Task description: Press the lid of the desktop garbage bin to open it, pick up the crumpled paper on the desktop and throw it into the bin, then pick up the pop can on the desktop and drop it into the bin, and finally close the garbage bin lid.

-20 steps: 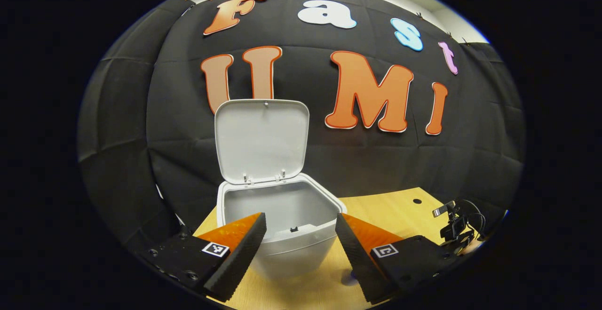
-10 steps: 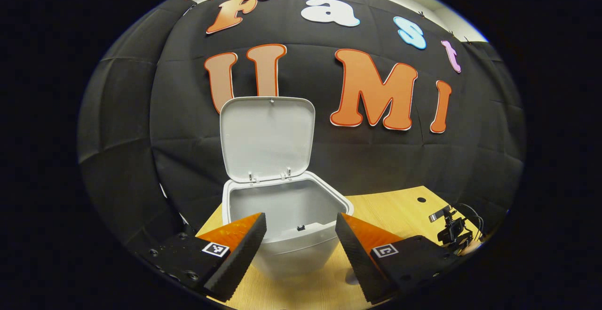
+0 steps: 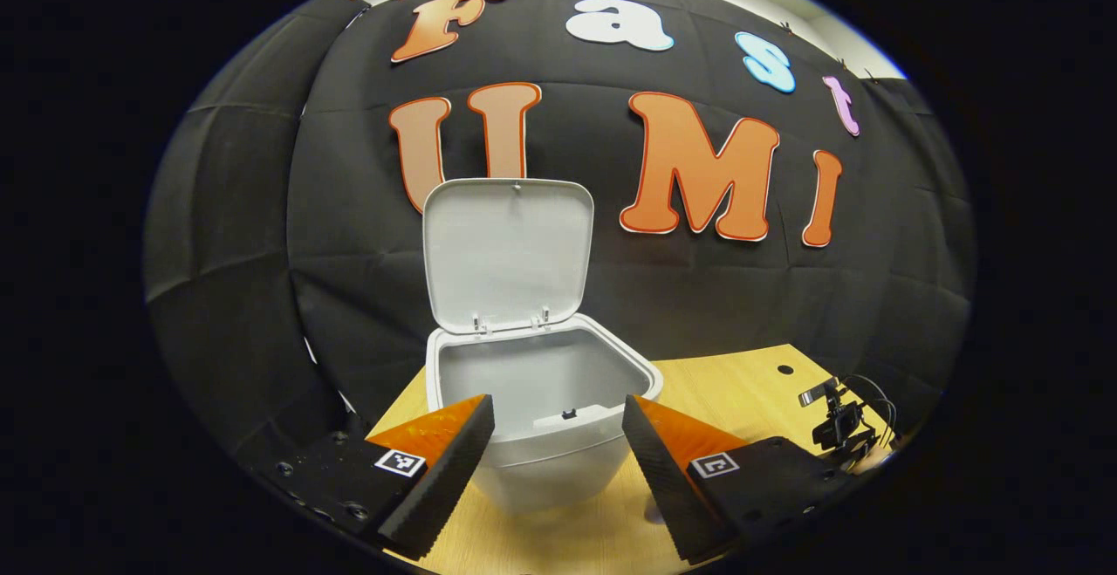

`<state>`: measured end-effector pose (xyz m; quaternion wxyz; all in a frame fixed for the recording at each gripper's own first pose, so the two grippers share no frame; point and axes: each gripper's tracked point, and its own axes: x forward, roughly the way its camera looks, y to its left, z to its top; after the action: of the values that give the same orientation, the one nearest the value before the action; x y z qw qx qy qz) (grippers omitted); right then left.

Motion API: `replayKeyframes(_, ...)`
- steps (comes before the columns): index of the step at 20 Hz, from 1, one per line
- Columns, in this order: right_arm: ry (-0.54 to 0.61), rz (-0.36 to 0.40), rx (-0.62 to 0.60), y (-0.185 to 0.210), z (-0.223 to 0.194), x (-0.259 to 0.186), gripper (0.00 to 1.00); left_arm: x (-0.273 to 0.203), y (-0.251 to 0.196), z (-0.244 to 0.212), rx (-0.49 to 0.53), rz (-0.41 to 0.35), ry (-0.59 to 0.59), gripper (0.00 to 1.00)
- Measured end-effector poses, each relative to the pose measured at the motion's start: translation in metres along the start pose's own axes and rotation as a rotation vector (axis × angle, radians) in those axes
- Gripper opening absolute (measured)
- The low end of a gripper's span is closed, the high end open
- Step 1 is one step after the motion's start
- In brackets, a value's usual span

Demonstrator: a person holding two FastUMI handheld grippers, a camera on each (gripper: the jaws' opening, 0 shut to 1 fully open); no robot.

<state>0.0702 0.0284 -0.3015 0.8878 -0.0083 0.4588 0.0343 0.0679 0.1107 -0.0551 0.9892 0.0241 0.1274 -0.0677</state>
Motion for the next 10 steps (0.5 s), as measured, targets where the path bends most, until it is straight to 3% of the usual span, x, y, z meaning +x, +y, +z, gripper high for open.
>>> replayKeyframes(5, 0.017, 0.002, -0.016, 0.0001, -0.0041, -0.0008, 0.08, -0.0004, -0.0014, 0.0023, 0.001, -0.002, -0.003, 0.94)
replayKeyframes(10, -0.014, -0.027, -0.041, -0.0046, -0.0015, -0.0092, 0.04, -0.0031, -0.0042, 0.0031, 0.010, -0.003, -0.006, 0.94)
